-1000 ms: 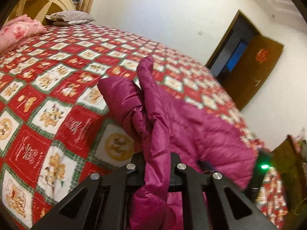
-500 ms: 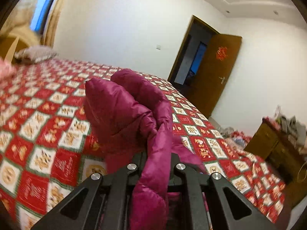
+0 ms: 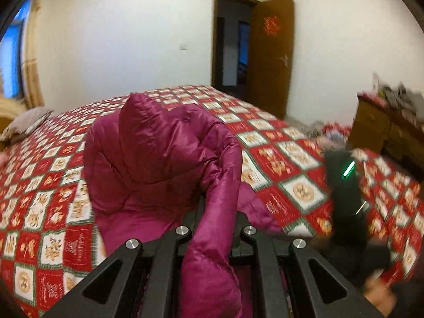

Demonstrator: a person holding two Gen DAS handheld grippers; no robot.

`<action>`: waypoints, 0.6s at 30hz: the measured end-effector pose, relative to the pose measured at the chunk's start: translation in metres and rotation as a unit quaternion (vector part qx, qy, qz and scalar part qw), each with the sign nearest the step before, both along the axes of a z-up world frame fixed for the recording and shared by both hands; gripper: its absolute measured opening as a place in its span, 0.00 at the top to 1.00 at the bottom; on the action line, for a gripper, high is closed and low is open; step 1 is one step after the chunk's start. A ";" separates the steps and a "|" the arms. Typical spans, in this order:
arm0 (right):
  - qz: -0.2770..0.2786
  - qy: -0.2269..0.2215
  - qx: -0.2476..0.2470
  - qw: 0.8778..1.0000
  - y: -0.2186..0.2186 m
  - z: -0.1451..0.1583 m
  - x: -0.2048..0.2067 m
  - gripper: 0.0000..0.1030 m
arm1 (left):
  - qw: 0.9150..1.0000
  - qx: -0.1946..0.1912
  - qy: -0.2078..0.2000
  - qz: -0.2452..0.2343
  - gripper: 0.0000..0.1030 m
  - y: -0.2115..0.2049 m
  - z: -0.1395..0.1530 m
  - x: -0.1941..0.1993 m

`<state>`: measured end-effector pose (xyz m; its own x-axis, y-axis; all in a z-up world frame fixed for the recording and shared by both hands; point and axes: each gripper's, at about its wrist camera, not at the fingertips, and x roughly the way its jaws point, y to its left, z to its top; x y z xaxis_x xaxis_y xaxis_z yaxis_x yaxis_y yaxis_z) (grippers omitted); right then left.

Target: Fold large clothes

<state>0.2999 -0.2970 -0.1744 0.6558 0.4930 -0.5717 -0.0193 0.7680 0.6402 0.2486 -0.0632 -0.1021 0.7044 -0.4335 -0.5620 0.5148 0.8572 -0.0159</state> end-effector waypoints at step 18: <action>-0.028 -0.044 -0.048 0.997 -0.061 0.015 -0.026 0.36 | 0.991 0.106 0.011 -0.077 0.90 -0.067 -0.088 -0.006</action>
